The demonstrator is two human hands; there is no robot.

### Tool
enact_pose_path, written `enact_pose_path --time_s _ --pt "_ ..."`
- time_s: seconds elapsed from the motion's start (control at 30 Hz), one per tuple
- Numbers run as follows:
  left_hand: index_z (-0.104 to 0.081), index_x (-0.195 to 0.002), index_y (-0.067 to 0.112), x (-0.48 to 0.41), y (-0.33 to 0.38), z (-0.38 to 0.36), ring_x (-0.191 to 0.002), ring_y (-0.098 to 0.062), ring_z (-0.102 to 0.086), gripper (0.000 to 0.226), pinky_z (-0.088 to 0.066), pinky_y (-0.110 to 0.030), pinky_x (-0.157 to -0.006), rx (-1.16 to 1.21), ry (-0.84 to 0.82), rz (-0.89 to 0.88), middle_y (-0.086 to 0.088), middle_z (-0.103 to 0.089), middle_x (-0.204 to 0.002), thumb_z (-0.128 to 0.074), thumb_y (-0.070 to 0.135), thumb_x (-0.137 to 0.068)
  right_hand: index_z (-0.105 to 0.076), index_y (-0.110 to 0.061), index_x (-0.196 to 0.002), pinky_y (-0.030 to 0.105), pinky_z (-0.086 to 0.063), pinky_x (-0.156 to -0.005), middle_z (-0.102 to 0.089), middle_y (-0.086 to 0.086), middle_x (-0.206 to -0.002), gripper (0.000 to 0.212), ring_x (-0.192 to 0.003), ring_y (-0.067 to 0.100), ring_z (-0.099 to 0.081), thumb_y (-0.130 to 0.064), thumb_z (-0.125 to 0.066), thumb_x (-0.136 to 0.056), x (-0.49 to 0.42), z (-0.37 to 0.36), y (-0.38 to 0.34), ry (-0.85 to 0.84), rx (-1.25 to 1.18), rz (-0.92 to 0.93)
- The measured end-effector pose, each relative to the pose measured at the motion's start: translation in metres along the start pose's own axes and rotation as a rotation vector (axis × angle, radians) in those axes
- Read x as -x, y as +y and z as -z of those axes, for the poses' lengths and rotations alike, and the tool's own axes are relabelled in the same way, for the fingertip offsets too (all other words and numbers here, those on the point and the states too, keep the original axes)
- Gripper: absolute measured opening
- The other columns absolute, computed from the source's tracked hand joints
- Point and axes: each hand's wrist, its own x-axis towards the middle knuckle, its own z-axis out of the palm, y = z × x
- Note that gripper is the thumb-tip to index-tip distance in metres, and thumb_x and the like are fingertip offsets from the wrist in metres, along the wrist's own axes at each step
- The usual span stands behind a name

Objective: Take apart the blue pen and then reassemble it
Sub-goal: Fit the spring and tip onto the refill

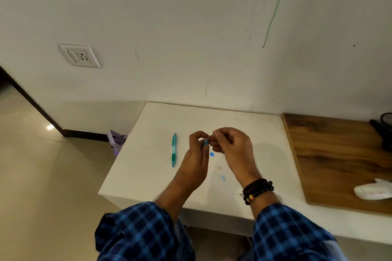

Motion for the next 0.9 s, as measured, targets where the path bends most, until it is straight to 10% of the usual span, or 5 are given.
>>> enact_pose_path --time_s 0.9 --pt "-0.029 -0.121 0.026 -0.0014 -0.0044 -0.0033 -0.07 0.011 -0.058 0.021 -0.047 -0.005 -0.064 0.001 -0.034 -0.053 0.019 -0.055 -0.084 -0.039 0.017 -0.105 -0.071 -0.009 -0.105 0.044 -0.064 -0.08 -0.079 0.007 -0.089 0.014 -0.082 0.02 -0.077 -0.02 -0.064 -0.098 -0.0006 0.0002 -0.0008 0.03 -0.079 -0.053"
